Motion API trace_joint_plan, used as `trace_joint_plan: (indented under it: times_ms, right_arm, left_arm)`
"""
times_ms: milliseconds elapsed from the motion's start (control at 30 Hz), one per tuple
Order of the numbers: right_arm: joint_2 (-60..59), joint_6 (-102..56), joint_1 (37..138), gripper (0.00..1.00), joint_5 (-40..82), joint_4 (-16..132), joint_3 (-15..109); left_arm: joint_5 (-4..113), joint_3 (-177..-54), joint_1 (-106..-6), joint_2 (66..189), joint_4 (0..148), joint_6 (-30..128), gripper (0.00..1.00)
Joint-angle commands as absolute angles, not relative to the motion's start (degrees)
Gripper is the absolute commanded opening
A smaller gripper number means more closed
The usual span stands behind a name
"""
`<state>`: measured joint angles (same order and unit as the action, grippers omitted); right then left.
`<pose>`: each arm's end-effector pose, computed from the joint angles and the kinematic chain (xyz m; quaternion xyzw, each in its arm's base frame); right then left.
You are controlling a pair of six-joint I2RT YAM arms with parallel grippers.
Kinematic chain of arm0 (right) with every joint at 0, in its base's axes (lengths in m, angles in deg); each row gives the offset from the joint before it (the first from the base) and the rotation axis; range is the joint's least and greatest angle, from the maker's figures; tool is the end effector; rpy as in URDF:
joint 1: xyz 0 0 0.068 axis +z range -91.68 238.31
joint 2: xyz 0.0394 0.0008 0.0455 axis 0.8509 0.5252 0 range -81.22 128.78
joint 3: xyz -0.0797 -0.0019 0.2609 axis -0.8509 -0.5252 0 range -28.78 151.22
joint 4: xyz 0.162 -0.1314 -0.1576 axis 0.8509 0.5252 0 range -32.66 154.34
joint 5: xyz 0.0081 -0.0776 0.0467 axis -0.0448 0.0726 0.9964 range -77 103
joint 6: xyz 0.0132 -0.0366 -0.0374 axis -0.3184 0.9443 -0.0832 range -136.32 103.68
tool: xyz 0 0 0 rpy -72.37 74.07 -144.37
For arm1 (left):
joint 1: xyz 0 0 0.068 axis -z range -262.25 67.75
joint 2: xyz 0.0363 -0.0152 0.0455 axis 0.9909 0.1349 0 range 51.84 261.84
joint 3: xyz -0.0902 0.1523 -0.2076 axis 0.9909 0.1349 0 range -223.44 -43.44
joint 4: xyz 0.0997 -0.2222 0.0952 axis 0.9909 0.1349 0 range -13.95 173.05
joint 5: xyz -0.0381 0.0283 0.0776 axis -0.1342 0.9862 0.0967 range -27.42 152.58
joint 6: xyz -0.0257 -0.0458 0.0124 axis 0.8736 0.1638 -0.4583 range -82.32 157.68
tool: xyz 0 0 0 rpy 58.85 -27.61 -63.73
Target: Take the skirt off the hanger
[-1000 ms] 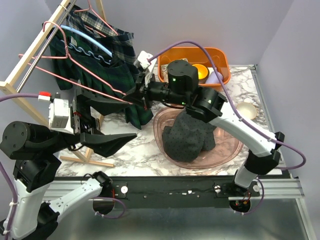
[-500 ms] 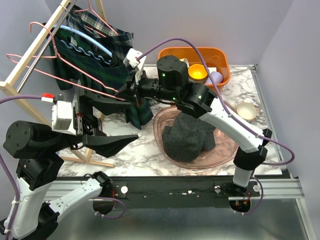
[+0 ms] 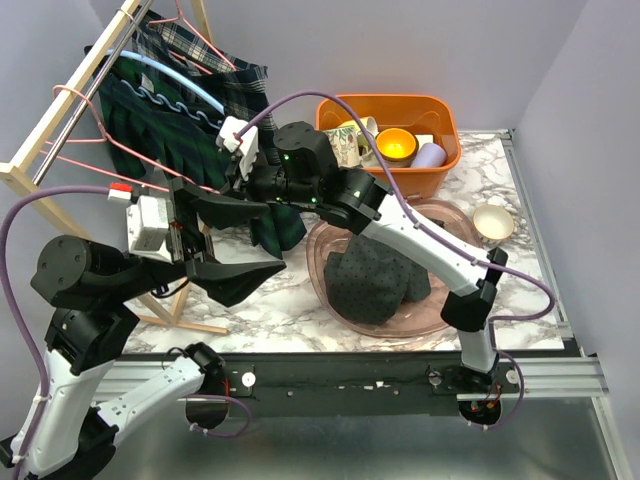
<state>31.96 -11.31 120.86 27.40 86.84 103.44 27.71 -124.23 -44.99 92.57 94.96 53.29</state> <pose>0.1961 0.3970 0.4731 -0.4906 0.5893 0.3899 0.5099 0.0394 -0.0556 0.5266 0.3440 0.4834 -0.5020 0.6293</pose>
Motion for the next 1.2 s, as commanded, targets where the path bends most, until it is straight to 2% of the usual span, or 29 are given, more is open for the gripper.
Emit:
trace_joint_plan:
  times_ms: [0, 33, 67, 133, 167, 233, 267, 367, 500, 600, 700, 867, 967, 1067, 1167]
  right_arm:
    - [32.2, -11.1, 121.1, 0.04, 25.9, 84.0, 105.4]
    - [32.0, -11.7, 121.2, 0.1, 25.6, 84.2, 104.6]
    - [30.4, -12.2, 121.1, 0.25, 24.6, 84.6, 103.7]
    - [27.8, -14.4, 121.2, 0.36, 23.5, 84.6, 99.0]
    - [26.2, -15.1, 121.1, 0.46, 23.0, 83.7, 96.9]
    - [20.4, -18.0, 121.2, 0.58, 22.8, 82.5, 91.8]
    - [18.5, -18.9, 121.2, 0.7, 22.1, 81.4, 87.0]
    - [10.8, -21.2, 121.2, 0.81, 19.5, 79.8, 78.9]
    - [4.5, -20.4, 121.0, 0.83, 10.8, 79.0, 74.8]
    - [4.3, -18.4, 119.5, 0.82, 7.0, 79.0, 78.5]
    - [8.8, -16.9, 118.4, 0.82, 6.4, 81.2, 85.0]
    - [19.2, -15.0, 117.8, 0.82, 6.1, 85.9, 103.0]
    - [22.2, -13.1, 117.7, 0.83, 5.9, 80.2, 102.5]
    - [23.9, -12.6, 117.5, 0.89, 8.1, 74.5, 100.5]
    - [25.8, -10.8, 117.2, 0.91, 11.1, 71.1, 100.9]
  left_arm:
    - [30.8, -122.8, -44.8, 91.8, 94.3, 51.9, 0.99]
    - [31.4, -122.7, -44.8, 91.9, 94.7, 51.7, 0.99]
    - [32.1, -122.8, -44.8, 92.0, 94.9, 51.5, 0.99]
    - [35.1, -123.0, -44.7, 92.2, 95.9, 51.2, 0.99]
    - [36.4, -123.2, -44.7, 92.5, 96.3, 51.0, 0.99]
    - [41.1, -123.7, -44.8, 92.8, 97.1, 50.9, 0.99]
    - [43.0, -124.0, -44.8, 93.2, 97.4, 50.9, 0.99]
    - [51.5, -126.0, -44.7, 94.9, 98.5, 51.2, 0.99]
    - [62.1, -133.0, -44.8, 98.2, 102.5, 50.2, 0.99]
    - [68.6, -137.9, -44.8, 100.1, 105.1, 50.1, 0.99]
    - [68.2, -140.3, -44.8, 100.1, 104.5, 50.7, 0.99]
    - [66.5, -140.6, -44.7, 97.5, 103.2, 52.0, 0.99]
    - [66.1, -139.1, -44.7, 95.2, 102.3, 52.6, 0.99]
    - [65.7, -137.8, -44.7, 93.4, 102.2, 52.7, 0.99]
    - [66.0, -137.7, -44.7, 92.5, 102.8, 52.1, 0.99]
